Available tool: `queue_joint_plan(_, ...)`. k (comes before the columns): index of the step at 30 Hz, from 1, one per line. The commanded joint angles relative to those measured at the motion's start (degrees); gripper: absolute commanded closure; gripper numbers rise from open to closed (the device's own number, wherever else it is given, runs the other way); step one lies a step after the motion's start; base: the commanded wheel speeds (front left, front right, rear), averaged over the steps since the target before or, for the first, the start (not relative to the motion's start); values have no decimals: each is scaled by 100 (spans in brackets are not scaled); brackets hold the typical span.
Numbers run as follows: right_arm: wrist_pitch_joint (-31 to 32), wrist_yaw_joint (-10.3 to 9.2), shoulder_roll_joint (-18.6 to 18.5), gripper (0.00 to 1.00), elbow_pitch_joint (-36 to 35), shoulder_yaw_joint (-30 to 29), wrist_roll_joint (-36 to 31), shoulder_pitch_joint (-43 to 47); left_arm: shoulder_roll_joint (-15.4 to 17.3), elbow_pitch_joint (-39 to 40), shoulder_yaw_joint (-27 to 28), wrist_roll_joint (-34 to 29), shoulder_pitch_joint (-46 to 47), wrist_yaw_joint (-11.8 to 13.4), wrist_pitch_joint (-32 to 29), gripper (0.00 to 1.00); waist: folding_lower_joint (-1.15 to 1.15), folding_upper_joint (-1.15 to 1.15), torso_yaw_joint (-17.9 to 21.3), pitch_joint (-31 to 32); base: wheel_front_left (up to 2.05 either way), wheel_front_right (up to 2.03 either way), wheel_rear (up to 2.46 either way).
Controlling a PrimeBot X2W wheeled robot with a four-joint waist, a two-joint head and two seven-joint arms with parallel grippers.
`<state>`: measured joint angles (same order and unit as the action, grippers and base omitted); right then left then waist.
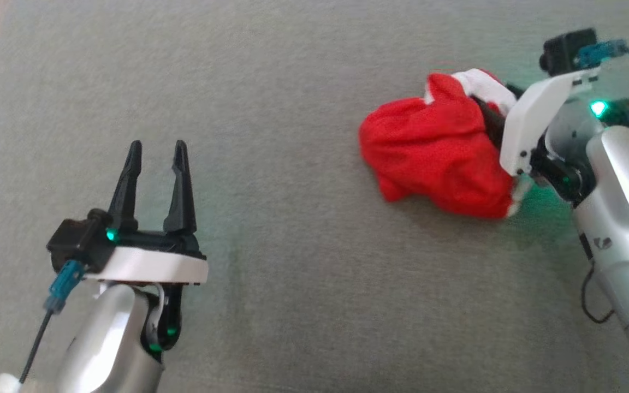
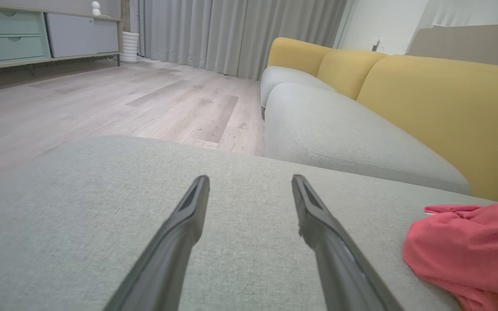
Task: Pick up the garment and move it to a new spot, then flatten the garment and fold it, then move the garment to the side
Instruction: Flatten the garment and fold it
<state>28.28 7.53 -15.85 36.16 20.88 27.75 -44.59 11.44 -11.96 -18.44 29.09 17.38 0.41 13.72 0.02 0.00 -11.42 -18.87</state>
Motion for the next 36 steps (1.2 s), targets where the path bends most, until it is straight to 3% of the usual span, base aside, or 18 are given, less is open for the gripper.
queue_joint_plan(1,136,-4,-63,0,85,203,35,-144,62,88,187,-79,231,-44,62,0,-2,0,-332,-267,0,0,0)
queue_joint_plan(3,322,-4,-83,0,358,368,114,-190,30,7,180,-94,270,-79,79,0,-2,0,-377,-272,0,0,0)
queue_joint_plan(4,373,-4,-88,55,438,439,158,-213,15,-28,185,-98,282,-92,87,0,-2,0,-385,-267,0,0,0)
queue_joint_plan(5,335,-4,-86,100,464,487,206,-236,3,-61,195,-101,289,-103,93,0,-2,0,-385,-250,0,0,0)
queue_joint_plan(13,-476,-4,19,100,34,820,613,-326,39,-249,388,-107,176,-156,120,0,-2,0,-75,184,0,0,0)
queue_joint_plan(23,-1809,-4,691,100,-1175,790,1197,-550,73,-308,558,-140,-163,-186,127,0,-2,0,332,910,0,0,0)
queue_joint_plan(30,-2728,-4,864,100,-1429,79,954,-113,110,-250,644,-139,-366,-154,127,0,-2,0,523,1127,0,0,0)
queue_joint_plan(36,-2441,-4,924,100,-978,-1247,168,1535,105,-224,652,-108,-540,-160,128,0,-2,0,687,1247,0,0,0)
